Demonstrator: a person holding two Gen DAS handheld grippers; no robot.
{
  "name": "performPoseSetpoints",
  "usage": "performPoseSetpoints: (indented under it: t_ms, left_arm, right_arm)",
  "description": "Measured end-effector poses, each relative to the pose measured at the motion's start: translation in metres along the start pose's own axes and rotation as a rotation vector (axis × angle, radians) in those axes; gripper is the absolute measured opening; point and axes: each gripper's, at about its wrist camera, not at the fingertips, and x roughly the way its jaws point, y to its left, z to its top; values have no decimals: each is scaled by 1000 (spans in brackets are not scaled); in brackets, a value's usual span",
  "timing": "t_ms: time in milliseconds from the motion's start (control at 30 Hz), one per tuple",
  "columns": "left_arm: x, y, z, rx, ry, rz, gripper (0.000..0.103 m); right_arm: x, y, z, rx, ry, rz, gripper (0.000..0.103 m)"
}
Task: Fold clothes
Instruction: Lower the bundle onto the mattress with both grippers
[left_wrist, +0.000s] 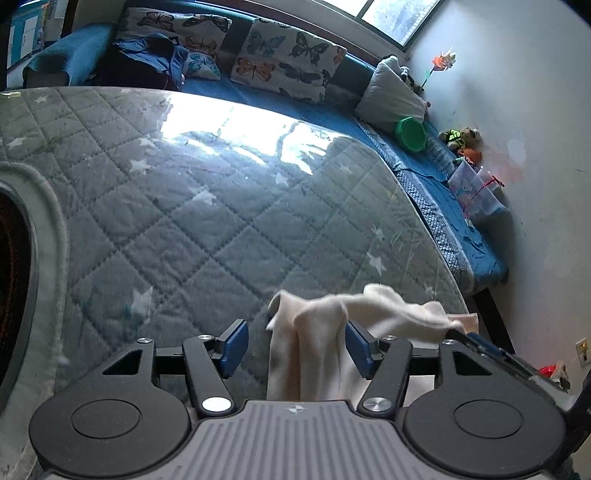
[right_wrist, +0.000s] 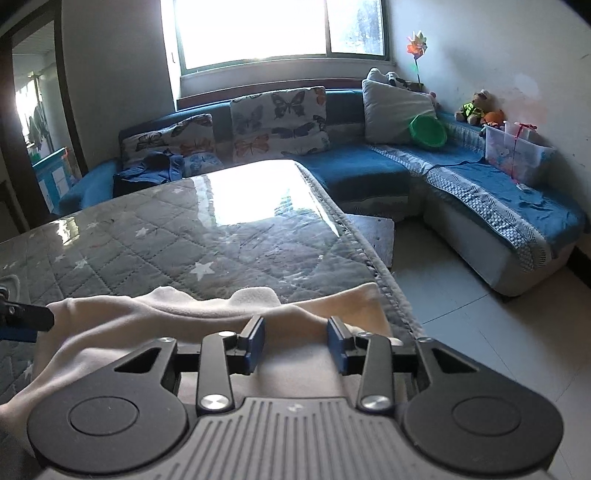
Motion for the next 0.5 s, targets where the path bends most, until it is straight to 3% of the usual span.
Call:
performPoseSetpoints:
  t_ms: [167, 333, 433, 500]
  left_arm:
    - [17, 7, 8, -18, 23, 23, 62]
    - [17, 23, 16, -131, 58, -80, 62]
    - [23, 24, 20, -141, 93, -78, 60]
    - [28, 27, 21, -167, 111, -100, 51]
  right_arm:
    - [9, 6, -3, -21, -6, -12, 44]
    - [6, 7, -5, -33, -23, -2, 51]
    - [4, 5, -5, -22, -31, 0, 52]
    - [2, 4, -6, -9, -35, 5, 54]
